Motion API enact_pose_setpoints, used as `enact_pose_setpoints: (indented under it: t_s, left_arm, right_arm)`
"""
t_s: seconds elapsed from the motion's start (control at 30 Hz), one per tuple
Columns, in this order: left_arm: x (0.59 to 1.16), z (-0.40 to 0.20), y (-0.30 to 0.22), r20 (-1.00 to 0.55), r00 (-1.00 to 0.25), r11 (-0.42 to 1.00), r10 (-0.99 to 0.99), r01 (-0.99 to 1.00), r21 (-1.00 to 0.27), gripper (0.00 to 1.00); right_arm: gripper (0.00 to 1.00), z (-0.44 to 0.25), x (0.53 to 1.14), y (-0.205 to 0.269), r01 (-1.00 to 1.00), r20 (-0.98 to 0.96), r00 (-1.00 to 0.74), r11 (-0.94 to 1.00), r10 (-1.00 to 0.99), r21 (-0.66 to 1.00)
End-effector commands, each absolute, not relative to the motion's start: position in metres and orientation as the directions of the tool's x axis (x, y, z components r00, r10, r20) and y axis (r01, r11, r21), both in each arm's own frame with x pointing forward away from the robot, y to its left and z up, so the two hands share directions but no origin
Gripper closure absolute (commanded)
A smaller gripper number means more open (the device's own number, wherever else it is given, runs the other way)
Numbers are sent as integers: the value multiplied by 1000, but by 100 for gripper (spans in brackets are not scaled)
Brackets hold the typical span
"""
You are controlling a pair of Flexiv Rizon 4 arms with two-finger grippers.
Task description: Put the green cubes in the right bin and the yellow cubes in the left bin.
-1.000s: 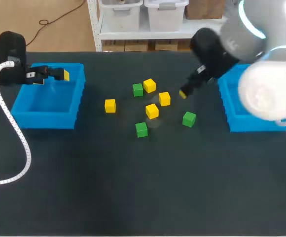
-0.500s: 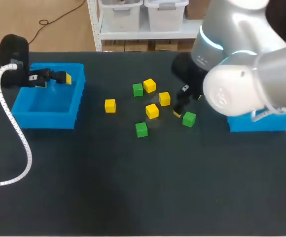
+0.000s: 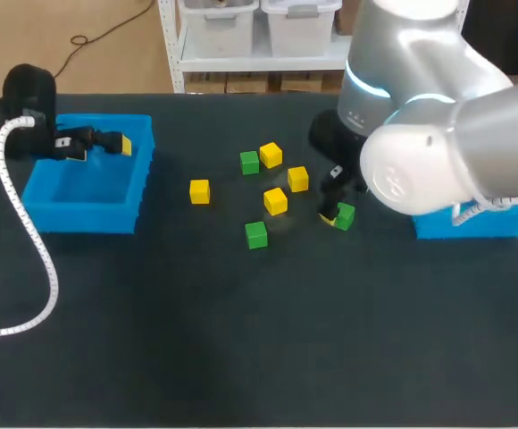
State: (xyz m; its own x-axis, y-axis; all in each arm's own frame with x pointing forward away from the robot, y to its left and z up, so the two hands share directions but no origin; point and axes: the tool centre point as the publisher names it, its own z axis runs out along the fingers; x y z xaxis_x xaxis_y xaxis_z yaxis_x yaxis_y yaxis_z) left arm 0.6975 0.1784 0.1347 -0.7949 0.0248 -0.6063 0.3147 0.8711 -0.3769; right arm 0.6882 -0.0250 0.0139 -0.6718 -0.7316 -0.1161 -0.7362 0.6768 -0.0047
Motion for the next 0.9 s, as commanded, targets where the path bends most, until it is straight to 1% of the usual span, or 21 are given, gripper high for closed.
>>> enact_pose_setpoints:
  t_s: [0.03, 0.23, 0.53, 0.9]
  left_arm:
    - [699, 135, 178, -606, -795, 880, 40, 316, -356, 0]
    - [699, 135, 178, -606, -795, 880, 40, 316, -356, 0]
    - [699, 135, 178, -606, -795, 880, 40, 316, -356, 0]
    - [699, 135, 178, -606, -795, 880, 40, 316, -356, 0]
  right_arm:
    - [0, 11, 677, -27, -733, -131, -673, 680, -728, -16]
    - [0, 8, 677, -25, -729, -132, -678, 685, -723, -11]
    - [0, 0, 683, -27, -720, -116, -683, 692, -721, -52]
    - [0, -9, 707, -23, -713, -107, -686, 695, -719, -94]
